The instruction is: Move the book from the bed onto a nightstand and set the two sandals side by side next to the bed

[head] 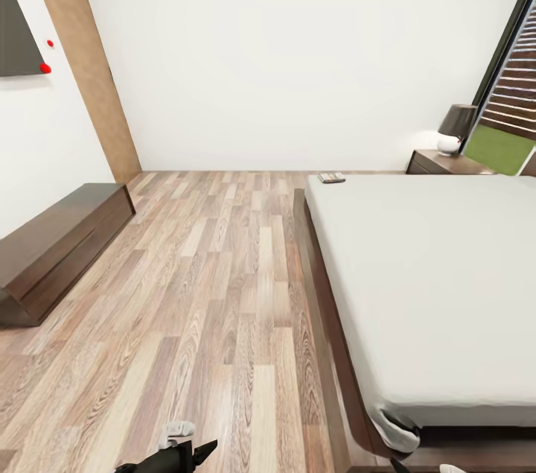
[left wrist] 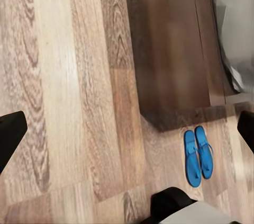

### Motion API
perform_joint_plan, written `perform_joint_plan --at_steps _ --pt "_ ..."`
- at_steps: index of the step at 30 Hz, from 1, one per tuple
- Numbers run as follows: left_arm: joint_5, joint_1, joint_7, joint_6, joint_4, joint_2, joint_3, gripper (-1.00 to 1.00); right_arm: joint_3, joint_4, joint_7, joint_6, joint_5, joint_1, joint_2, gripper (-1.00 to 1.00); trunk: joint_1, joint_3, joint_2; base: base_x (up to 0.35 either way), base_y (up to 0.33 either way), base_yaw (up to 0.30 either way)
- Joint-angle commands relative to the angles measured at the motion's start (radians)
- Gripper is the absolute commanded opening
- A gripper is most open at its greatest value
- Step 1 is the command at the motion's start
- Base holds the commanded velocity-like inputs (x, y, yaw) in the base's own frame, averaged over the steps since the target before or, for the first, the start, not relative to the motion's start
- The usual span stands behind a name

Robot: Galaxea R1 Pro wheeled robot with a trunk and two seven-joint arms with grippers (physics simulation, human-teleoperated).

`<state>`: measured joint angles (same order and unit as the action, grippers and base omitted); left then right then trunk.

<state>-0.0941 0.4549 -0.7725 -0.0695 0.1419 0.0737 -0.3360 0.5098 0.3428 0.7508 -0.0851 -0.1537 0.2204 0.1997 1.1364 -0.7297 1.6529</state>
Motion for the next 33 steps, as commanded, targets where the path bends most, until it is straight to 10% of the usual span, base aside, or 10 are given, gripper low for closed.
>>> perform_joint_plan --at_steps 1,9,22,33 --pt "-0.01 0.001 -0.002 -0.007 -0.001 0.0 -0.006 1.0 0.003 -0.002 0.005 -0.001 -0.003 0.001 0.0 1.0 -0.004 0.002 -0.007 0.0 0.0 0.0" --pt "-0.01 0.001 -0.002 -0.007 -0.001 0.0 -0.006 1.0 0.001 -0.002 0.005 -0.001 0.012 0.001 -0.005 1.0 -0.035 0.027 -0.063 0.0 0.0 0.0" --pt "-0.01 0.001 -0.002 -0.007 0.0 0.0 -0.006 1.0 -0.003 -0.001 0.003 -0.001 0.322 0.001 -0.059 1.0 -0.085 0.068 -0.154 0.0 0.0 0.0" --pt "-0.012 0.001 -0.002 -0.007 0.001 0.0 -0.006 1.0 0.004 0.0 0.002 -0.001 0.371 0.001 -0.063 1.0 -0.127 0.103 -0.231 0.0 0.0 0.0"
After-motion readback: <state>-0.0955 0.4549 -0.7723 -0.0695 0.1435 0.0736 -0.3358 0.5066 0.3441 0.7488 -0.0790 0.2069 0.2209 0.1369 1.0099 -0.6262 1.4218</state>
